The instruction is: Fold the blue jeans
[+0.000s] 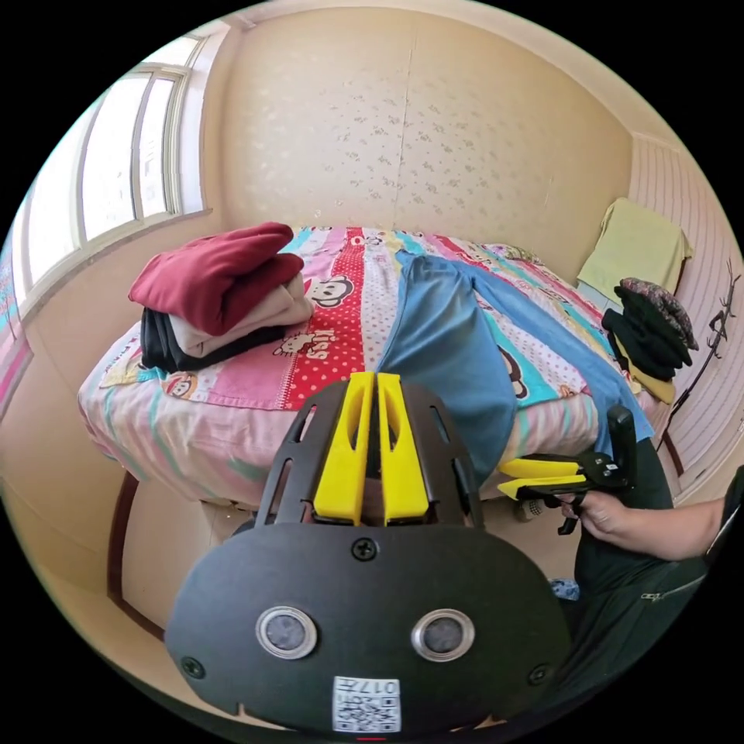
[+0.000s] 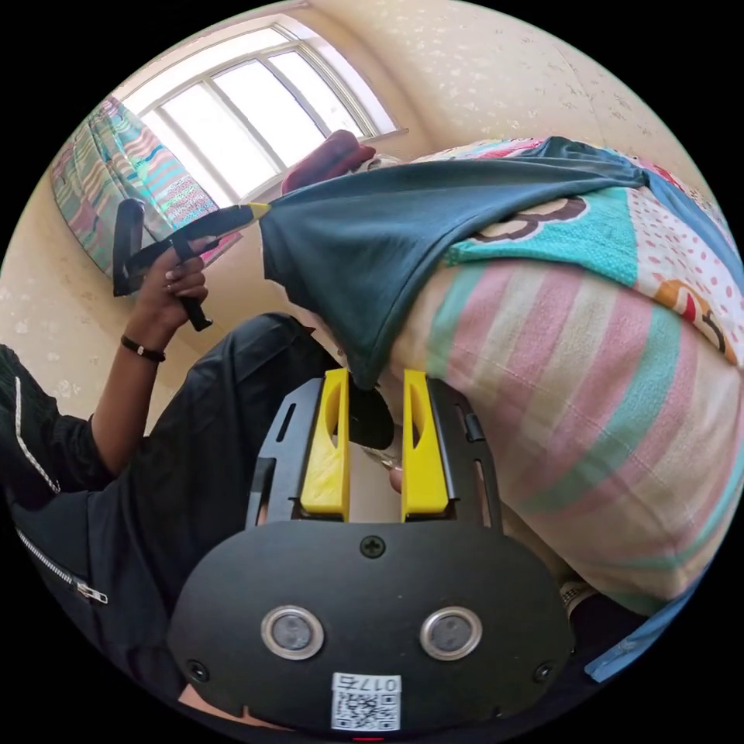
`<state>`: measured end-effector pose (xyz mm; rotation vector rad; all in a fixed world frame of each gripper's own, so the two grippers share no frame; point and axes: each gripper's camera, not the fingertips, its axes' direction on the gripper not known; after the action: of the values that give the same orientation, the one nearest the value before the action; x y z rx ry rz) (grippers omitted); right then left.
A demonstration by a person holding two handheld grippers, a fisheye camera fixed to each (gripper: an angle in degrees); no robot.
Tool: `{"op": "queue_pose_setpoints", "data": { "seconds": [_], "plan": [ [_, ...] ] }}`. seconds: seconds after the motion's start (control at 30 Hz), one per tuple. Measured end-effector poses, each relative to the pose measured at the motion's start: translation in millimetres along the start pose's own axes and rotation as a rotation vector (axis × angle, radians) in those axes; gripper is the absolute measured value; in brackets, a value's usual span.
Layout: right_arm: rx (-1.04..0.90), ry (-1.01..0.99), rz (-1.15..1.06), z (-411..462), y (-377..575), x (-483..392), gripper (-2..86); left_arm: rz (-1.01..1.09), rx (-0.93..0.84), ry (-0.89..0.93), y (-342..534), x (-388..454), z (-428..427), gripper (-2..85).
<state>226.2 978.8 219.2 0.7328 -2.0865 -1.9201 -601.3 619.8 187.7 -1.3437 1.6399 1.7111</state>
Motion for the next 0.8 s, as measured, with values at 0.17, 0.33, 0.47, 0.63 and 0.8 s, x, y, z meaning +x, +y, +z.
{"op": "queue_pose_setpoints", "data": {
  "seconds": [0.17, 0.33, 0.47, 0.63, 0.8],
  "plan": [
    [0.047, -0.115, 0.036, 9.7, -13.0, 2.5, 10.6, -0.052, -0.076, 0.055, -10.0, -19.9, 9.1, -0.1],
    [0.072, -0.154, 0.202, 17.7, -19.1, 4.0, 10.9, -0.086, -0.108, 0.109, -8.9, -32.9, 15.8, -0.1],
    [0.154, -0.025, 0.256, 2.1, -8.7, -16.3, 10.9, -0.071, -0.114, 0.110, -9.1, -27.8, 14.5, -0.1],
    [0.153, 0.073, 0.119, -0.5, -16.1, -44.3, 9.7, -0.033, -0.130, 0.071, -10.1, -14.3, 15.7, 0.0],
    [0.127, 0.080, 0.179, 8.9, -26.1, -34.0, 9.0, -0.048, -0.120, 0.089, -9.9, -12.8, 14.0, 0.0]
  ]
}}
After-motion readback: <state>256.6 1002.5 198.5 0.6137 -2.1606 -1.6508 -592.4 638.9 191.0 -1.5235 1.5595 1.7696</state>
